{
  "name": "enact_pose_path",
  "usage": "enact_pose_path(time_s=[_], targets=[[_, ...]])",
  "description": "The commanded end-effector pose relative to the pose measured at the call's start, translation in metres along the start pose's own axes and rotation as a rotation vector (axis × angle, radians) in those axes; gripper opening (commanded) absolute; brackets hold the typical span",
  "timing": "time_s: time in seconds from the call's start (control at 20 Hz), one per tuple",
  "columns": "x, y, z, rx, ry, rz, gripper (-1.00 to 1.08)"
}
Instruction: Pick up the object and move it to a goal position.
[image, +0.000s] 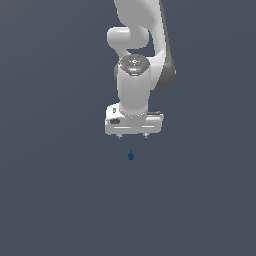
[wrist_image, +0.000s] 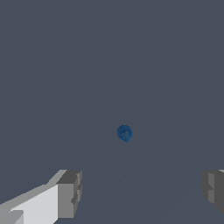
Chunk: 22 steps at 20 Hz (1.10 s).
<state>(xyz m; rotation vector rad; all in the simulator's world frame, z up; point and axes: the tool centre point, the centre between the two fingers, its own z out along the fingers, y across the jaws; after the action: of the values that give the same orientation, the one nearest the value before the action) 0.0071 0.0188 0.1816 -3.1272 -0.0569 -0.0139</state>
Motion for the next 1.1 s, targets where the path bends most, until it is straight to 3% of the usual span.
enact_pose_path(time_s=[0.0, 0.65, 1.05], targets=[[0.0, 0.0, 0.0, 0.0, 0.0, 0.0, 1.0], [0.002, -0.01, -0.003, -0.011, -0.008, -0.065, 1.0], [0.004, -0.004, 0.035, -0.012, -0.009, -0.099, 1.0]])
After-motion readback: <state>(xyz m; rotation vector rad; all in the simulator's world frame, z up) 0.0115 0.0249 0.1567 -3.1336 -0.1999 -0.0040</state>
